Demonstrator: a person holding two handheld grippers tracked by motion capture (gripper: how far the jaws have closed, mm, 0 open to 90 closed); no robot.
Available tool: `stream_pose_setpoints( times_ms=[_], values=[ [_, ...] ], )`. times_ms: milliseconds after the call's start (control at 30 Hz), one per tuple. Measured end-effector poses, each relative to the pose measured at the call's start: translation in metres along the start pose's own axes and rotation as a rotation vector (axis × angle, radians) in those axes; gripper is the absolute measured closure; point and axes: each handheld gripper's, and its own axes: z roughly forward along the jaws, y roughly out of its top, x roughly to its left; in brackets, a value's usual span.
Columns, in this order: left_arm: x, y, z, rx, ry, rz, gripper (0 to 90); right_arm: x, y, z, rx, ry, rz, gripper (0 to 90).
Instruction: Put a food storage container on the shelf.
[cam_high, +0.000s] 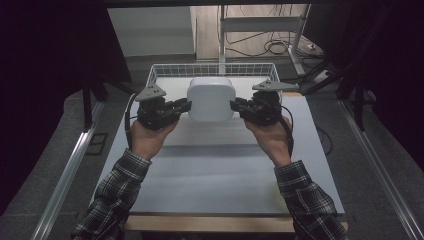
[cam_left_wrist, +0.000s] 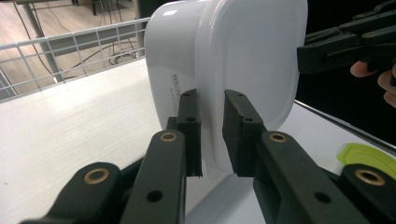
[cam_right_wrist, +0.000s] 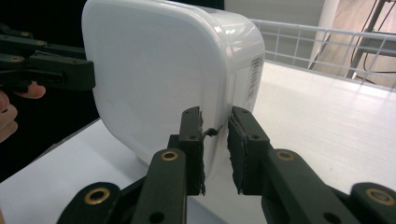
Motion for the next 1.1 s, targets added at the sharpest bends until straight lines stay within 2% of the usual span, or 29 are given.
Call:
stream_pose_setpoints(
  times_ms=[233, 467, 900, 1100],
  values=[
    [0.009, 0.006, 0.007, 0.014, 0.017, -0.015, 77.1, -0.004, 0.012, 0.008, 0.005, -0.016, -0.006, 75.8],
    [0.015, 0.006, 0.013, 0.024, 0.017, -0.026, 76.3, -0.007, 0.018, 0.015, 0.007, -0.024, -0.001, 75.2],
    [0.018, 0.017, 0.023, 0.032, 0.014, -0.013, 71.5, -0.021, 0.025, 0.025, -0.001, -0.019, 0.049, 70.7],
    [0.021, 0.021, 0.029, 0.034, 0.016, -0.015, 67.1, -0.025, 0.027, 0.030, -0.004, -0.018, 0.055, 66.9]
  ],
)
